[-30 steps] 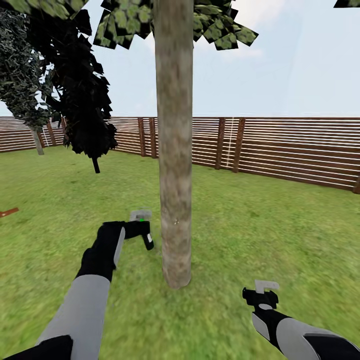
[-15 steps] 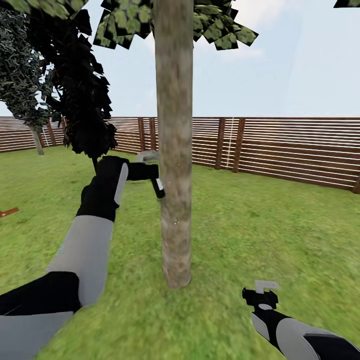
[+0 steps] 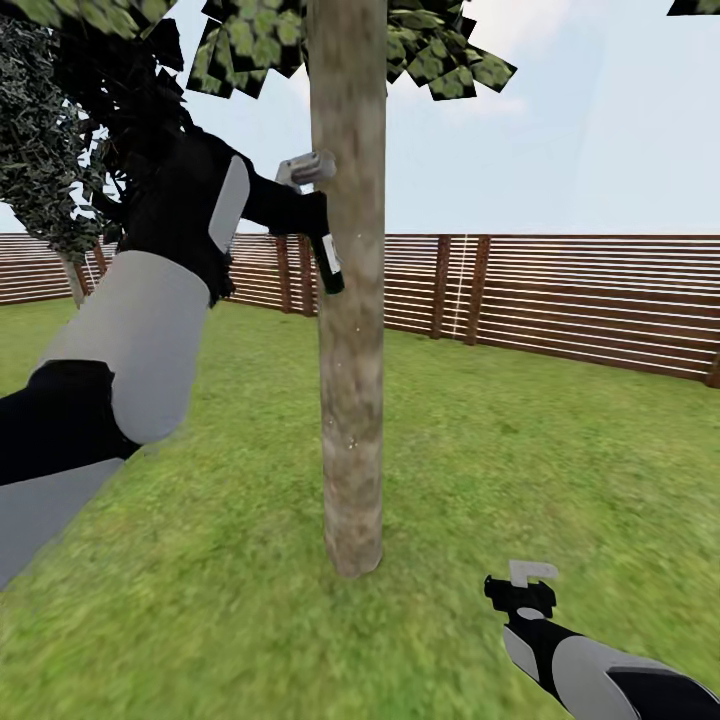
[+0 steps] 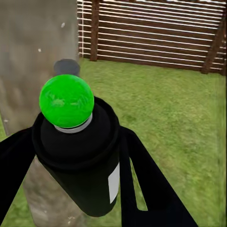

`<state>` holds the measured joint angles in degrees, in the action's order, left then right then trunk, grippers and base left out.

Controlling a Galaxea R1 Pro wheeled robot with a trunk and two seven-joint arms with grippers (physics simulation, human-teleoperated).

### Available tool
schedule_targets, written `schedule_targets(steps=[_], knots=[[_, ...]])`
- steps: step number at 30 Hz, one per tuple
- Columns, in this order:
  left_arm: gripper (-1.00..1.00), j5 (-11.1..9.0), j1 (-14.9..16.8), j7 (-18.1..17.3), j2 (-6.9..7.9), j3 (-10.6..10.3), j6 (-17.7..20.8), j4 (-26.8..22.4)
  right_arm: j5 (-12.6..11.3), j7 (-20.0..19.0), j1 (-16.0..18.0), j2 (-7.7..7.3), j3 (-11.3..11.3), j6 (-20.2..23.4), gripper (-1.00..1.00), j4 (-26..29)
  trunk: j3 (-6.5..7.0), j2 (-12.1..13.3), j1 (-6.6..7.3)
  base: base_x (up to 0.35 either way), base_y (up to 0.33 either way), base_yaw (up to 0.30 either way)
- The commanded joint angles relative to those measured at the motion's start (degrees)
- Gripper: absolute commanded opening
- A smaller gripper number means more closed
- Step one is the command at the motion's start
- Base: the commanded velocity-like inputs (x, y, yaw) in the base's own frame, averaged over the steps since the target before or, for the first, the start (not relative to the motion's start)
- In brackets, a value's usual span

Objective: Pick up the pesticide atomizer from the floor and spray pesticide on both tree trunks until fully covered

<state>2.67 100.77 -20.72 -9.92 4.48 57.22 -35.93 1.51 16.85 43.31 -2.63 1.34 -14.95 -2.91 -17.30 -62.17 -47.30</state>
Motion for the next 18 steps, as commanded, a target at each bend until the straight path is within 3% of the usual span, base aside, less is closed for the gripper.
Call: schedule_targets(steps=[1,2,5,12,18], knots=[[-1.00,-1.2,0.5,-0.2,-0.08,0.5,0.3,0.3,0.2,0.1,0.1,0.00,0.1,-0.4,1.00,-0.3,-0.08,0.0,-0.01,0.000,0.000,0.000],[-1.00,-2.7,0.8,-0.2,-0.08,0.5,0.3,0.6,0.2,0.1,0.1,0.00,0.2,-0.4,1.00,-0.3,-0.08,0.0,-0.01,-0.030,0.000,0.000],[-1.00,-3.5,1.0,-0.2,-0.08,0.6,0.3,0.9,0.2,0.1,0.1,0.00,0.2,-0.4,1.00,-0.3,-0.08,0.0,-0.01,-0.168,0.000,0.000],[-1.00,-3.5,1.1,0.0,-0.08,-0.7,0.2,1.3,0.2,0.0,0.1,0.03,0.1,-0.4,1.00,-0.3,-0.08,0.0,-0.01,-0.040,0.000,0.000],[-1.00,-3.5,5.2,0.2,-0.08,-1.1,0.2,1.6,0.5,0.0,-0.5,0.10,0.1,-0.4,1.00,-0.3,-0.08,0.0,-0.01,-0.002,0.000,0.000]])
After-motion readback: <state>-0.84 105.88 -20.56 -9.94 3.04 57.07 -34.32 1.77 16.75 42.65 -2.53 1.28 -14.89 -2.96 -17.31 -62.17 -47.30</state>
